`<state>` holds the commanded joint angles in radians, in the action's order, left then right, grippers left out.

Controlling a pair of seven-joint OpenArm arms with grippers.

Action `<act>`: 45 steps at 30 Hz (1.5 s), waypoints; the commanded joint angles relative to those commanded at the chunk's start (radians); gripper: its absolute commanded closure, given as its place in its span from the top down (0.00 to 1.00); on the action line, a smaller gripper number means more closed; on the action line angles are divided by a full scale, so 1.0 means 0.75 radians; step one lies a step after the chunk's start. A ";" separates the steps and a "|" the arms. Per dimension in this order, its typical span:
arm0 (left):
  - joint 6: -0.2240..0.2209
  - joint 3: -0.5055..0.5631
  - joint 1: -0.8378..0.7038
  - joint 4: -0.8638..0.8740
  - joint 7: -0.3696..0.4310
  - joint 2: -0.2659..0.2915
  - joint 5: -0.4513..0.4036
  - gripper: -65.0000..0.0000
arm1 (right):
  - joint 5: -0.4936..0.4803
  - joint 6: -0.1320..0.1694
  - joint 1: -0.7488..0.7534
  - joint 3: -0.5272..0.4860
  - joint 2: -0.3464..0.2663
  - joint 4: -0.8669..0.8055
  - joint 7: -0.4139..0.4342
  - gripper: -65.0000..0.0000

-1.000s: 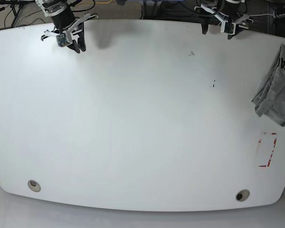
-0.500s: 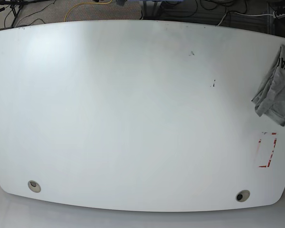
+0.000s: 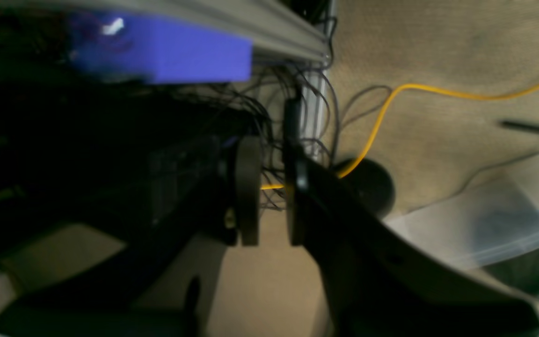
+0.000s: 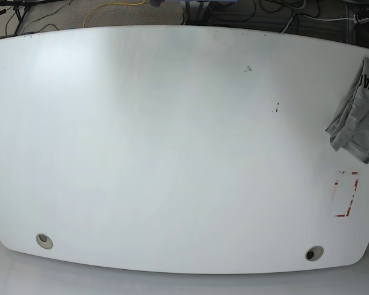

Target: Layout the t-shirt on the table in an organized manner, then fold the t-shirt properly

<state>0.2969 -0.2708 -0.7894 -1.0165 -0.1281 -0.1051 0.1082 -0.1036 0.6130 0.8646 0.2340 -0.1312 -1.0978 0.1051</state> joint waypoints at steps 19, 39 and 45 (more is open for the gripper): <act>-0.141 0.158 0.591 0.739 0.002 -0.041 -0.049 0.73 | 0.329 -0.182 -0.454 0.004 0.053 0.561 0.041 0.13; -0.321 0.368 0.904 1.068 0.002 -0.033 -0.131 0.74 | 0.360 -0.354 -0.743 0.004 0.059 0.953 0.033 0.13; -0.327 0.376 0.904 1.068 0.002 -0.031 -0.131 0.74 | 0.360 -0.354 -0.757 0.004 0.061 0.968 0.004 0.14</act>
<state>0.0514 0.0115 -0.1112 -0.2156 -0.1266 -0.1281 0.0100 0.1665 0.3475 0.2969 0.2371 -0.0852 -0.3721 0.1082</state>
